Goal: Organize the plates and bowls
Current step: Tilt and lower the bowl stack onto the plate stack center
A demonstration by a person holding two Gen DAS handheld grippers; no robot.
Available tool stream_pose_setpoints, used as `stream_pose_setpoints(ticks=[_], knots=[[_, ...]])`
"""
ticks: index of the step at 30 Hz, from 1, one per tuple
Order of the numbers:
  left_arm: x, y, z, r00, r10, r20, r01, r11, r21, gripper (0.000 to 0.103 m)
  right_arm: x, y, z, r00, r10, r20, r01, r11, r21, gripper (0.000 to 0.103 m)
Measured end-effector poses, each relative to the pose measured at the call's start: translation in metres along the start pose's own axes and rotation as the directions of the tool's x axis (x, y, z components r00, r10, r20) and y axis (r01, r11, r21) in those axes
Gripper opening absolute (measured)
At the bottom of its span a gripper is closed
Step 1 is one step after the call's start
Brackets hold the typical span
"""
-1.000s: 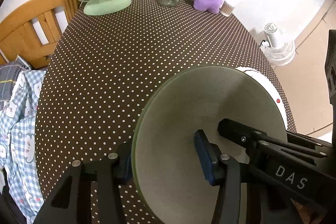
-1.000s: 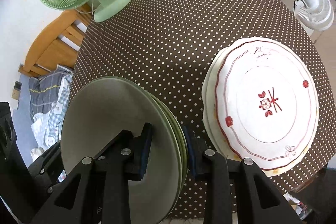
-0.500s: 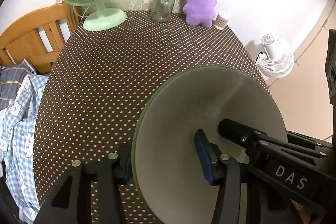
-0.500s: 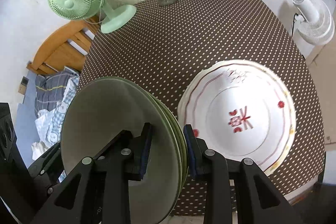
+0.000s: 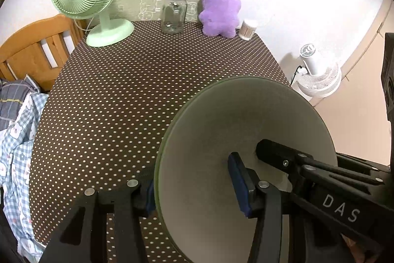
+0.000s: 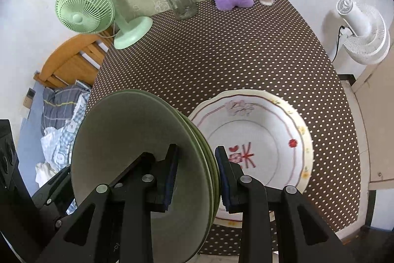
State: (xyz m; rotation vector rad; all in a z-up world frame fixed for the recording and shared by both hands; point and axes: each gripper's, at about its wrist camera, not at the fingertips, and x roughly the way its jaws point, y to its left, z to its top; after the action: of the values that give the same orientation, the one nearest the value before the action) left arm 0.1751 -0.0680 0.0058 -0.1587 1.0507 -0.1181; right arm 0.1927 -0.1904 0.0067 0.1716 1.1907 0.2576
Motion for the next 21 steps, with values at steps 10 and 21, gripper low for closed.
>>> stream_pose_setpoints(ticks=[10, 21], knots=[[0.022, -0.035, -0.002, 1.000, -0.006, -0.027, 0.006, 1.000, 0.002, 0.050, 0.000, -0.038, 0.006, 1.000, -0.006, -0.021, 0.007, 1.000, 0.016, 0.034], [0.055, -0.062, 0.006, 0.997, -0.007, -0.072, 0.005, 1.000, -0.022, 0.050, 0.015, -0.075, 0.018, 0.998, -0.012, -0.066, 0.014, 0.999, 0.031, 0.034]])
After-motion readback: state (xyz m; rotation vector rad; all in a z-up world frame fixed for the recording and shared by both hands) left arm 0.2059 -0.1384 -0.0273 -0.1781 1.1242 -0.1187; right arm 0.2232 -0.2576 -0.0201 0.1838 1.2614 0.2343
